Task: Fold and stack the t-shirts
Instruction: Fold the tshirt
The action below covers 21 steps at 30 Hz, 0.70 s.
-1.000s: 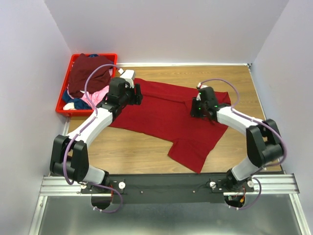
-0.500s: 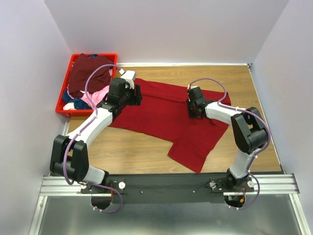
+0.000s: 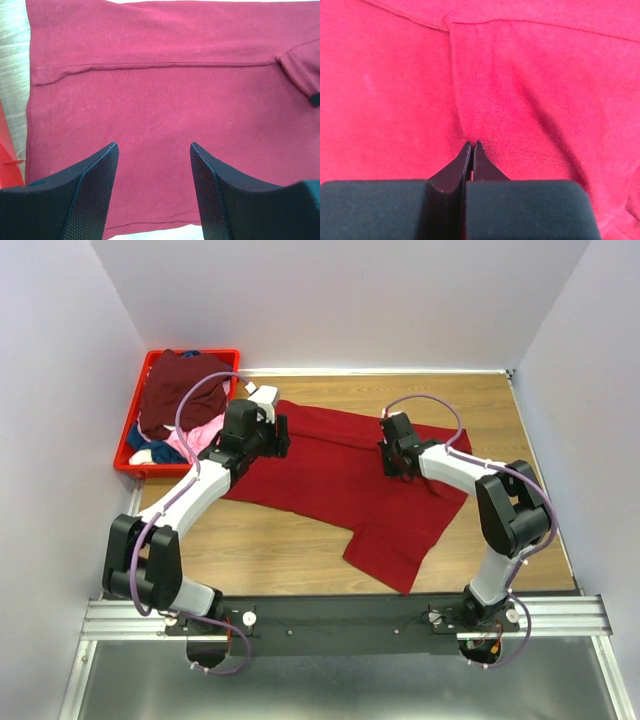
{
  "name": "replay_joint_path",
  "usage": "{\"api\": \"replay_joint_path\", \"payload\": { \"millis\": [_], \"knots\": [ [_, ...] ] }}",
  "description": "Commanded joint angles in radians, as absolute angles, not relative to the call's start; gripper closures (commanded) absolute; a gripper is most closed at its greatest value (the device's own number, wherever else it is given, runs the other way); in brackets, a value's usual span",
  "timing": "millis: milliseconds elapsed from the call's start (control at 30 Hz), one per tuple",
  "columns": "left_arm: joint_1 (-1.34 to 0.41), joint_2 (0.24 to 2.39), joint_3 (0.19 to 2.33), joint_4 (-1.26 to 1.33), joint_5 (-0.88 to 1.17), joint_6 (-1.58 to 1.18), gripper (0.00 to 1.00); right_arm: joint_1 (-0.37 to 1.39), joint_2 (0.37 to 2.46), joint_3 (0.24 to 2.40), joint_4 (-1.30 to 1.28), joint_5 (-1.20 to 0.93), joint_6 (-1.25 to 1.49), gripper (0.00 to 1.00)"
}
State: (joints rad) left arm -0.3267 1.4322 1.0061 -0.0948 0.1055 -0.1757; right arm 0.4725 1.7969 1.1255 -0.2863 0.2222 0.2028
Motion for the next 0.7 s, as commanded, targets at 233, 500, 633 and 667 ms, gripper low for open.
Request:
{"api": "replay_joint_path", "payload": {
  "millis": [233, 500, 633, 667],
  "knots": [
    [-0.328, 1.470, 1.045, -0.114, 0.114, -0.160, 0.33, 0.488, 1.847, 1.196, -0.408, 0.159, 0.291, 0.92],
    [-0.327, 1.483, 1.054, -0.118, 0.123, -0.158, 0.32, 0.488, 1.862, 1.270, -0.459, 0.083, 0.314, 0.84],
    [-0.327, 1.491, 1.052, -0.117, 0.130, -0.164, 0.33, 0.488, 1.884, 1.272, -0.462, 0.006, 0.319, 0.73],
    [-0.328, 1.494, 1.052, -0.114, 0.136, -0.164, 0.32, 0.488, 1.881, 1.272, -0.462, -0.030, 0.318, 0.70]
  ]
}}
